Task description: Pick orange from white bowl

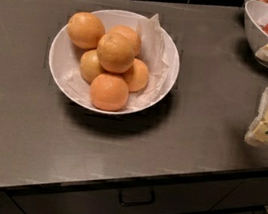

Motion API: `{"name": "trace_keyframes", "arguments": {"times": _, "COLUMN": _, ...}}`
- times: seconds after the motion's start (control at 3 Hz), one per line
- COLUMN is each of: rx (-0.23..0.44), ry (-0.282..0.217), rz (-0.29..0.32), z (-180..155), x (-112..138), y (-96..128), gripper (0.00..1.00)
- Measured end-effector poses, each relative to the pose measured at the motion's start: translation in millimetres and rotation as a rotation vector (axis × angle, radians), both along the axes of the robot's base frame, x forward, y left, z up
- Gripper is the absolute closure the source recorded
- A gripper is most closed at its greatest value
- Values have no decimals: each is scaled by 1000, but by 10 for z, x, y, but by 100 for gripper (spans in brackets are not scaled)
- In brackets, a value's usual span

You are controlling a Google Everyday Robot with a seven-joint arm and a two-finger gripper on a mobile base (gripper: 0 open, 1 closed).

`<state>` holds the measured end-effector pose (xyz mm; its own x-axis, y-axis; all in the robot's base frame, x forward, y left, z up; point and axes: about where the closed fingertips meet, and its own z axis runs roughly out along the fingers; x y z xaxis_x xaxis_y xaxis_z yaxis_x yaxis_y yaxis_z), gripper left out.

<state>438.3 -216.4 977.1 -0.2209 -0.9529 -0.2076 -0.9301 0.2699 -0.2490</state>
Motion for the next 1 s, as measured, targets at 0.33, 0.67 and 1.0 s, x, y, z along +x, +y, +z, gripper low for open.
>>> {"name": "trace_keyframes", "arguments": {"times": 0.33, "rx": 0, "ry": 0, "rz": 0, "z": 0, "x": 0, "y": 0, "gripper": 0}}
{"name": "trace_keyframes", "arguments": {"times": 0.67, "rx": -15, "ry": -13, "rz": 14, "z": 44, "x": 22, "y": 62, "gripper": 0}}
{"name": "trace_keyframes", "arguments": {"times": 1.0, "rx": -24, "ry": -28, "rz": 136, "z": 151, "x": 163, "y": 464, "gripper": 0}}
